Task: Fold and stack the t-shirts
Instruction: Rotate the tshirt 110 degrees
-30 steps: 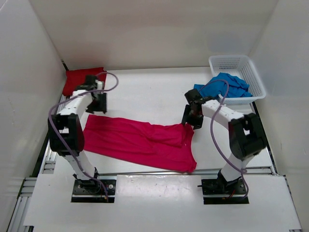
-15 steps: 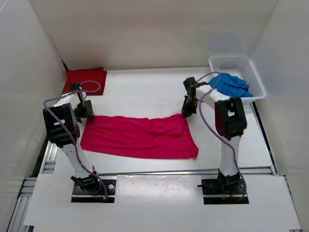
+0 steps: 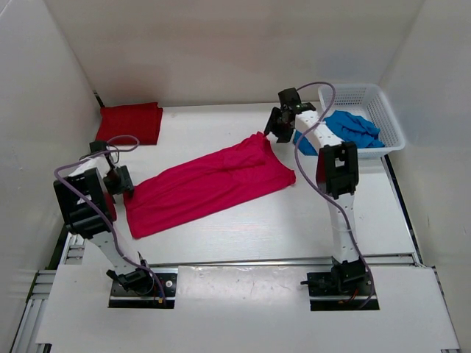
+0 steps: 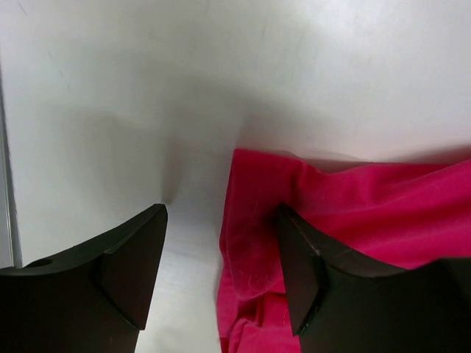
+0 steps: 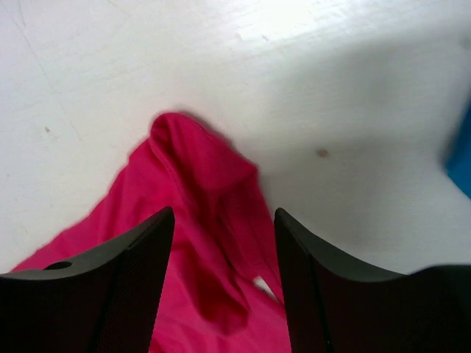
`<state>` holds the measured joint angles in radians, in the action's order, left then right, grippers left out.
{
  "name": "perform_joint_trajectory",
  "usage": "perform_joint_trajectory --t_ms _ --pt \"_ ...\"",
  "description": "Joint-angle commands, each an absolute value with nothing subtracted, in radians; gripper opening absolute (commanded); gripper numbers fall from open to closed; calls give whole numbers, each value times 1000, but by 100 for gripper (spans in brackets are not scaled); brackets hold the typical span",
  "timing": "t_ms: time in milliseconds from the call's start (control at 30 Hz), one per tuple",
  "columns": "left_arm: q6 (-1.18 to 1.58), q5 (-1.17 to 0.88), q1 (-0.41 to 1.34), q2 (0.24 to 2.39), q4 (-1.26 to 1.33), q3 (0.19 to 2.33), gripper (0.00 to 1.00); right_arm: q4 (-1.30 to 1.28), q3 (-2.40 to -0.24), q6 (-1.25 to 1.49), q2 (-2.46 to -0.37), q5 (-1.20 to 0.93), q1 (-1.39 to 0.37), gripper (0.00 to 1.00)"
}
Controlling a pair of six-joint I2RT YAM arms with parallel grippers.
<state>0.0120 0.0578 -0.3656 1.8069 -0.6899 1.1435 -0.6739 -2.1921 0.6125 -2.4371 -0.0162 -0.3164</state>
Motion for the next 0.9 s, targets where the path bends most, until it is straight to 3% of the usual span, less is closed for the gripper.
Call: perform_joint_trajectory --t_ms 0,200,367,500,867 --pt "0 72 -373 1737 -752 1121 72 -640 -2120 568 -2249 -14 -308 62" --pt "0 63 -382 1712 -779 1160 75 -640 -1696 638 -1927 65 -299 64" --pt "0 63 -382 1692 -788 1193 75 -640 -1343 761 -1813 55 -299 64" --pt "0 54 -391 1660 -788 1193 76 -579 -1192 853 -1784 43 -299 62" --pt "0 3 -440 1568 -788 1111 76 -568 -1238 902 -1925 34 -299 62"
